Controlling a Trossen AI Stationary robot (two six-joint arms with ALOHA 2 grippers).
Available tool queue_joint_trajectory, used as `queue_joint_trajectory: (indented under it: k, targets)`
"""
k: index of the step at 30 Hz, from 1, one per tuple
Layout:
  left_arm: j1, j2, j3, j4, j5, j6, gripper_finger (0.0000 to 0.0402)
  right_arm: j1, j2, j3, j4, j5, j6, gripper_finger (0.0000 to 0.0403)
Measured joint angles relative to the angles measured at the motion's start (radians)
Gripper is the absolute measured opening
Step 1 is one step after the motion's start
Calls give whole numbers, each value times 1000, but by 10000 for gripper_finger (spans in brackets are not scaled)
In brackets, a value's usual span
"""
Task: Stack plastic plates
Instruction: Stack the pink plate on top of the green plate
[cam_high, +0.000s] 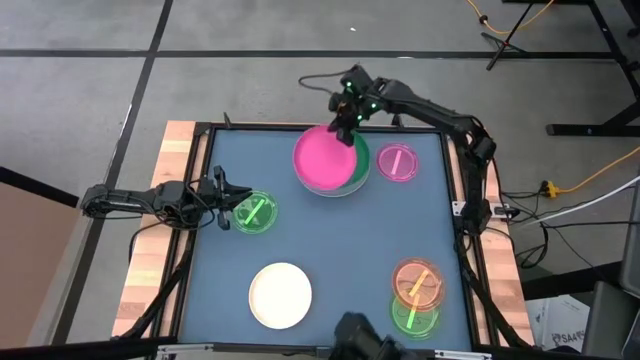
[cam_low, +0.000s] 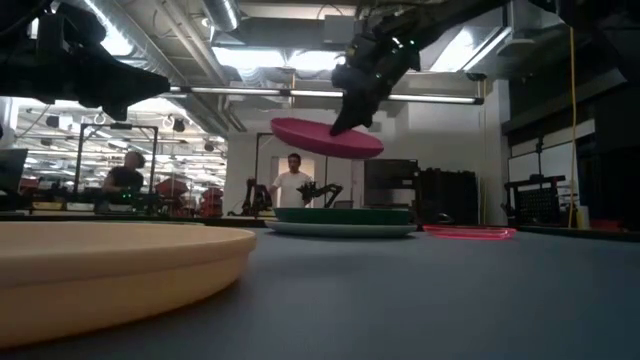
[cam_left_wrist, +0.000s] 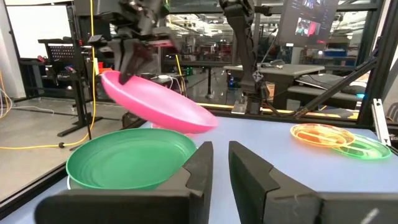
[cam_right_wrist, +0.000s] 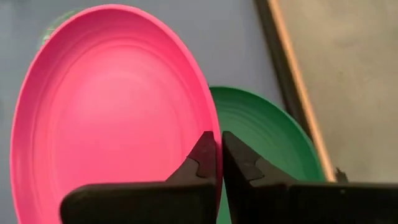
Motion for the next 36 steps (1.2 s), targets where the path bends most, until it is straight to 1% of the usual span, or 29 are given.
queue_joint_trajectory:
  k: [6, 12, 28, 36]
  targets:
    - [0, 0, 0, 0, 0, 0, 46, -77, 0, 0, -2, 59, 0, 0]
    - [0, 0, 0, 0, 0, 0, 46, -123, 21, 0, 1, 87, 0, 0]
    - [0, 0, 0, 0, 0, 0, 46, -131, 217, 0, 33, 90, -1, 0]
    - [0, 0, 0, 0, 0, 0, 46, -131, 253, 0, 38, 93, -1, 0]
